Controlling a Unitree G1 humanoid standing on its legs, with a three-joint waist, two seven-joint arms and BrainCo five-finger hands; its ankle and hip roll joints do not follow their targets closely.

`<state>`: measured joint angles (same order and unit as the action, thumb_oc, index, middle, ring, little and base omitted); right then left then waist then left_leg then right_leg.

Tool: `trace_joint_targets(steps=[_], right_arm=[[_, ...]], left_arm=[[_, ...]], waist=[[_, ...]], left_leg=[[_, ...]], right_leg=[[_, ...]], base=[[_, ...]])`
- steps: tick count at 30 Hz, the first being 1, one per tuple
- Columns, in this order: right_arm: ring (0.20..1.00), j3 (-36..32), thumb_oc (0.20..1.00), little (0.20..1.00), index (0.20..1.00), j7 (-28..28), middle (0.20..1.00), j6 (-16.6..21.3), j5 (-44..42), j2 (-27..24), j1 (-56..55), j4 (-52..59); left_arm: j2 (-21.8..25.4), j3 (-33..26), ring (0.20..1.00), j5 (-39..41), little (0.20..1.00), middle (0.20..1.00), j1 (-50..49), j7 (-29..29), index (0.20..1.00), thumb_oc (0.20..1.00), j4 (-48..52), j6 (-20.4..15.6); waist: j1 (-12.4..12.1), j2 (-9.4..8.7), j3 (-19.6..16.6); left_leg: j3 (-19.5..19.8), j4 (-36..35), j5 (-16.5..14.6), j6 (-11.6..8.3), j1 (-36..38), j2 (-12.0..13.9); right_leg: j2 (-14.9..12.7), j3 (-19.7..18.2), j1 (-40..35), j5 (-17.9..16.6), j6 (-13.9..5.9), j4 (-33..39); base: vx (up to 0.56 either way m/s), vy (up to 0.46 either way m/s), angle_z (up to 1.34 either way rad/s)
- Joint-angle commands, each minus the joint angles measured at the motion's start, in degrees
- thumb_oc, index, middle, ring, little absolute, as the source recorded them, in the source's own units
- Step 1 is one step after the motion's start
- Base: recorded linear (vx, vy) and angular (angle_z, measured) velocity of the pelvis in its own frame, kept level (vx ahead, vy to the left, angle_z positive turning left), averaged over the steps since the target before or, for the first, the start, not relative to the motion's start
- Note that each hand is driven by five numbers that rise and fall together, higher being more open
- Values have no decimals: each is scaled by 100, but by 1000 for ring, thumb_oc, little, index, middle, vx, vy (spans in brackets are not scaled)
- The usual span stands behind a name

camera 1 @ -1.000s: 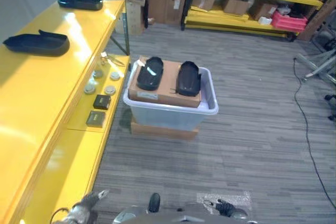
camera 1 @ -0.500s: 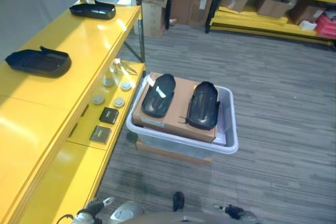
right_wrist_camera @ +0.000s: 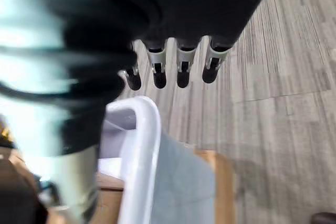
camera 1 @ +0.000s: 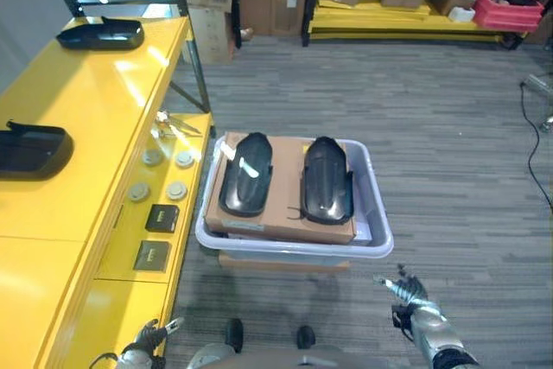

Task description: Move parts from the plastic box to the shelf.

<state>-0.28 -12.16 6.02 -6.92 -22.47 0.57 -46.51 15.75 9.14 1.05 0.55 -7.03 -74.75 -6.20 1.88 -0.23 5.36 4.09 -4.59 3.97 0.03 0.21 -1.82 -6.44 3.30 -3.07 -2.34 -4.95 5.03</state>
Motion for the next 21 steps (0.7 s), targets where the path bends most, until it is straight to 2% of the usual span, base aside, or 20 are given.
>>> trace_joint_targets(steps=[1,3,8,10,12,18,21], right_arm=[[1000,-280,1000,1000,1000,-754,1000,346,445,-387,169,542],[1000,-421,1000,1000,1000,-1005,1000,425,544,-503,383,878],[1000,-289,1000,1000,1000,-1175,1000,417,537,-714,1040,937],[1000,67,1000,1000,1000,-1346,1000,391,568,-932,1968,697],[1000,591,1000,1000,1000,-1475,1000,273,817,-1216,2875,508],[1000,1036,1000,1000,1000,-1574,1000,139,858,-1447,3712,6],[1000,1438,1000,1000,1000,-1692,1000,-29,977,-1613,4353,-804]], left_arm=[[-41,16,1000,-8,1000,1000,158,-250,1000,1000,-257,-65],[-146,144,1000,-44,1000,1000,191,-297,1000,1000,-226,-84],[-197,449,1000,-165,1000,1000,274,-302,1000,1000,-158,-111],[-153,745,1000,-307,1000,1000,440,-343,1000,1000,-227,-103],[-45,769,1000,-143,1000,1000,612,-471,1000,1000,-293,-85],[-22,644,1000,257,1000,1000,680,-573,1000,1000,-350,-89],[-111,860,1000,278,1000,1000,745,-627,1000,1000,-343,-93]], waist=[[-176,99,46],[-195,108,89],[-274,101,204],[-387,51,427],[-517,-1,643],[-620,-16,833],[-695,15,1006]], left_leg=[[185,-5,-526,-130,119,373],[200,-41,-553,-132,115,392],[244,-41,-477,-143,-98,392],[295,-41,-361,-162,-443,372],[365,-41,-208,-199,-842,358],[476,-41,-43,-257,-1185,324],[581,-41,86,-314,-1499,247]], right_leg=[[-326,17,281,-19,-448,-122],[-321,44,266,-6,-470,-49],[-328,85,452,-57,-490,-23],[-307,93,750,-160,-495,-4],[-274,100,1111,-270,-484,-3],[-263,180,1360,-343,-475,-3],[-295,261,1565,-412,-494,-3]], base=[[53,24,-11],[58,18,-7],[-58,0,-4],[-207,-16,13],[-225,-16,2],[-53,-1,17],[-87,26,20]])
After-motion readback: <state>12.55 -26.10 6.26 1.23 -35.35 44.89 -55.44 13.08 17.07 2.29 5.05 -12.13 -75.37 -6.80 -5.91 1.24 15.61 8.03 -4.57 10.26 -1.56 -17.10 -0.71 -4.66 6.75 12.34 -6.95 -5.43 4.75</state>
